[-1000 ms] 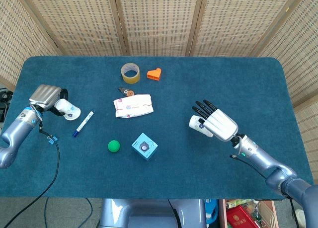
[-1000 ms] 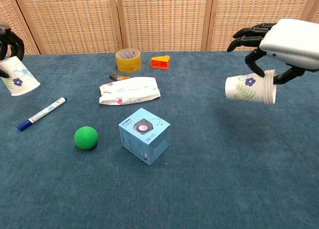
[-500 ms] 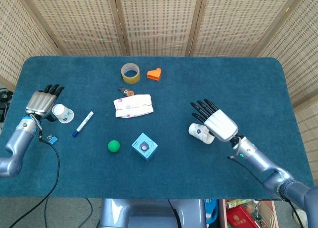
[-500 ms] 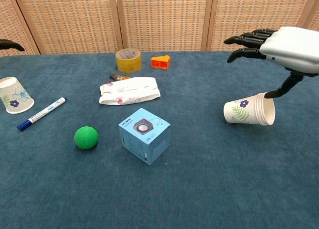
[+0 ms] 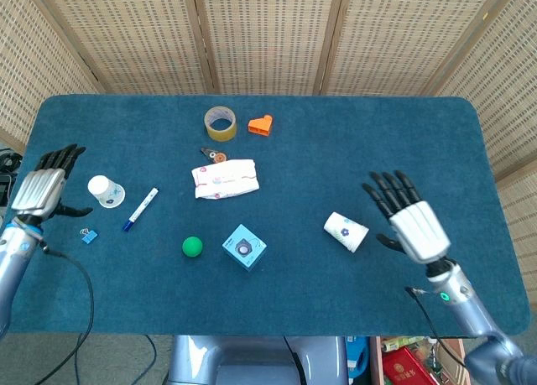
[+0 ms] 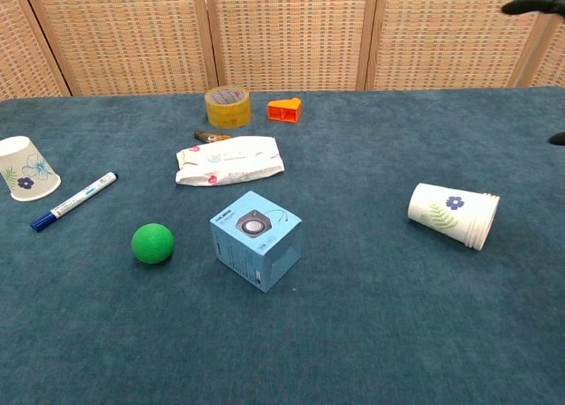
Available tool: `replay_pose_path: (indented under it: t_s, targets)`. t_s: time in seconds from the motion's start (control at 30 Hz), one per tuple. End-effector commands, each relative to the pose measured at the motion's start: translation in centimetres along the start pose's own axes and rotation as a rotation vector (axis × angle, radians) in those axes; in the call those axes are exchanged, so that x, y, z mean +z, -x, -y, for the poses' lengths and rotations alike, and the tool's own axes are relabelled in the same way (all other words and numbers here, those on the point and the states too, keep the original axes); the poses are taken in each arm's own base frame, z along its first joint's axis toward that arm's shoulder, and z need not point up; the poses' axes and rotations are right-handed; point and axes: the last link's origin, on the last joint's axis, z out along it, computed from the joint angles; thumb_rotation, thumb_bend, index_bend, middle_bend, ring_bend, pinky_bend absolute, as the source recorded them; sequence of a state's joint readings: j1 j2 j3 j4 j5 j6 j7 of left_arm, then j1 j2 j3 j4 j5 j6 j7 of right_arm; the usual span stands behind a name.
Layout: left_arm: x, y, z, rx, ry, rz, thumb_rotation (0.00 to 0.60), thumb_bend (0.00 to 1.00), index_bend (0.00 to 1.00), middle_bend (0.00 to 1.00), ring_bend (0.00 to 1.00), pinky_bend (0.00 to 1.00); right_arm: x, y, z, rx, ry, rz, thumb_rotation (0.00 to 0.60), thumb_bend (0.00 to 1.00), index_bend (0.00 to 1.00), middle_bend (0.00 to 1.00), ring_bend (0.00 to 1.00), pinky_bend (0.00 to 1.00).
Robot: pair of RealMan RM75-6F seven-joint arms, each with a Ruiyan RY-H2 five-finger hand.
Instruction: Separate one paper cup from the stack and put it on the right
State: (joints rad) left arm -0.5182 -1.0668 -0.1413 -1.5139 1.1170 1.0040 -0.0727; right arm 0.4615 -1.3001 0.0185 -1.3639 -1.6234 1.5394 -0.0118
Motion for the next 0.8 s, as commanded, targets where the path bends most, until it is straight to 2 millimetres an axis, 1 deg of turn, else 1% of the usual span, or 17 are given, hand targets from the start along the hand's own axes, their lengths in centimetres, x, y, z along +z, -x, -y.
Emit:
replay_pose_path:
  t_s: [0.03, 0.2, 0.33, 0.47, 0.8]
  targets:
    - [-2.1, 0.3, 0.5, -0.041, -0.006, -0.026, 0.600, 0.13, 0.00, 0.00, 0.00, 0.00, -2.2, -0.6, -0.8, 0.034, 0.073, -0.013, 0.600, 0.00, 0.00, 0.00, 0.00, 0.00]
    - [-4.9, 1.8, 0.8, -0.106, -0.057, -0.116, 0.600, 0.13, 0.00, 0.00, 0.00, 0.00, -5.4, -0.3, -1.4, 0.035, 0.199, 0.018, 0.600, 0.00, 0.00, 0.00, 0.00, 0.00]
    - [-6.2, 2.7, 0.6, -0.132, -0.076, -0.153, 0.600, 0.12, 0.00, 0.00, 0.00, 0.00, -6.7, -0.1, -1.5, 0.036, 0.269, 0.039, 0.600, 0.00, 0.00, 0.00, 0.00, 0.00]
    - [-6.8, 3.0, 0.5, -0.118, -0.062, -0.165, 0.600, 0.12, 0.00, 0.00, 0.00, 0.00, -7.2, 0.0, -1.6, 0.019, 0.306, 0.042, 0.600, 0.00, 0.00, 0.00, 0.00, 0.00]
    - [-7.3, 2.9, 0.2, -0.089, -0.027, -0.151, 0.600, 0.12, 0.00, 0.00, 0.00, 0.00, -7.6, -0.2, -2.1, -0.012, 0.342, 0.053, 0.600, 0.00, 0.00, 0.00, 0.00, 0.00]
